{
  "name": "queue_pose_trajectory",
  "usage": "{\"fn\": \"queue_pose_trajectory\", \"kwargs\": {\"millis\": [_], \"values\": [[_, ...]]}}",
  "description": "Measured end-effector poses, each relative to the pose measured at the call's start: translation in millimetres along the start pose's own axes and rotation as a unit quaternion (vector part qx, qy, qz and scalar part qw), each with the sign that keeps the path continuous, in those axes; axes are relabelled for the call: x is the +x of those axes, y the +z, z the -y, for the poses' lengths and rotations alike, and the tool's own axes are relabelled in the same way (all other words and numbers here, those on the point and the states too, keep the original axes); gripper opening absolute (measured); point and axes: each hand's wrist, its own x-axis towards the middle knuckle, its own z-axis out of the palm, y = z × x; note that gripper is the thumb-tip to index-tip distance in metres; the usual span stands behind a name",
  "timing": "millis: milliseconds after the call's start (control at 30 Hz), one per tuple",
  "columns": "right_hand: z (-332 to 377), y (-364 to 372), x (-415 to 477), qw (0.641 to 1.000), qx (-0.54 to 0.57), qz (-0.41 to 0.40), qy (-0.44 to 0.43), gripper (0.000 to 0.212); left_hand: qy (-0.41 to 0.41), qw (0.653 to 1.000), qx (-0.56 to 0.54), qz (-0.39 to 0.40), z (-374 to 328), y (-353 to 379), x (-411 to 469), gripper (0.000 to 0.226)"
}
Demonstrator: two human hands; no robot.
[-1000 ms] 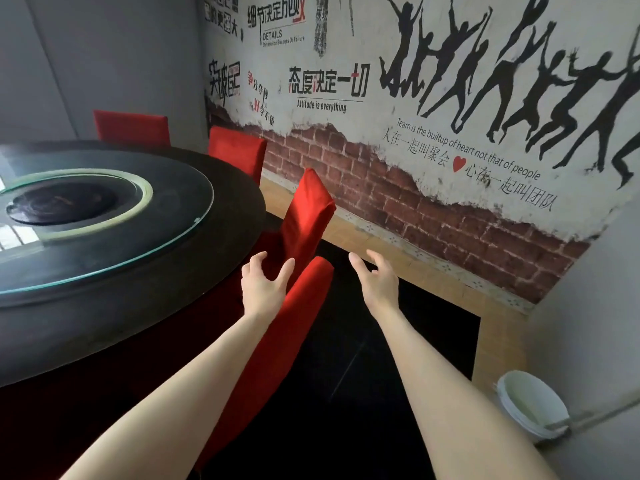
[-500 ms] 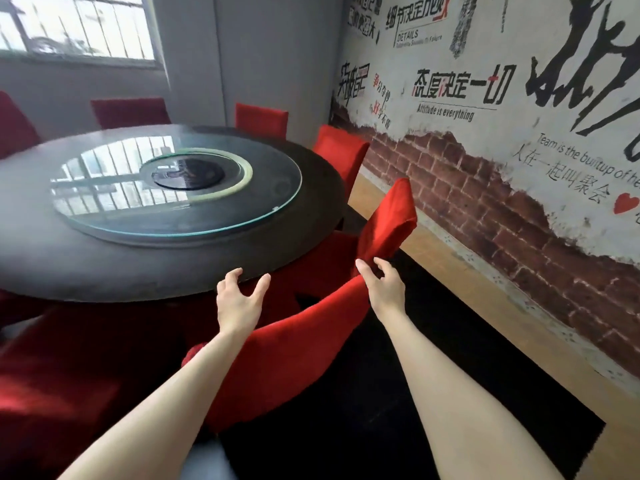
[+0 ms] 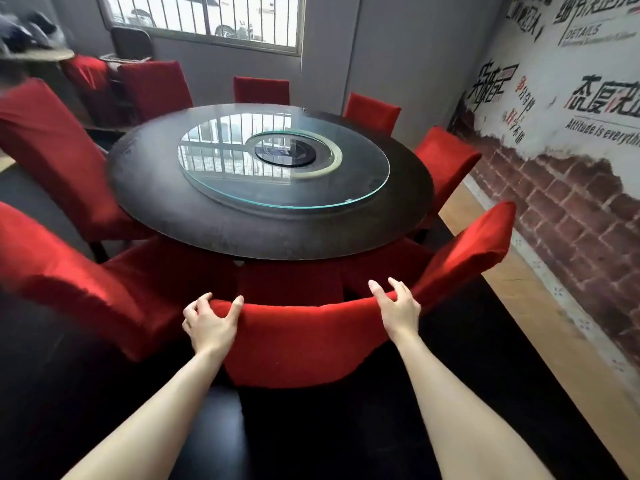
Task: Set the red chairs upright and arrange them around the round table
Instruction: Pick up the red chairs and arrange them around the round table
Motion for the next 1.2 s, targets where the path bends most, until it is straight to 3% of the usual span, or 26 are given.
{"fn": "queue_pose_trajectory", "kwargs": {"millis": [533, 833, 1200], "values": [[-15.9, 17.4, 34.5, 0.998, -0.024, -0.03, 0.051, 0.054, -0.035, 0.998, 0.013, -0.048, 2.6, 7.5, 18.3, 0.043], [-14.3, 11.6, 30.8, 0.997, -0.054, -0.004, 0.063, 0.043, -0.036, 0.998, 0.003, -0.043, -2.4, 7.2, 13.2, 0.045], [-19.0, 14.9, 26.9, 0.995, -0.067, -0.026, 0.063, 0.038, -0.037, 0.998, -0.002, -0.053, -0.2, 6.1, 14.5, 0.04]]}}
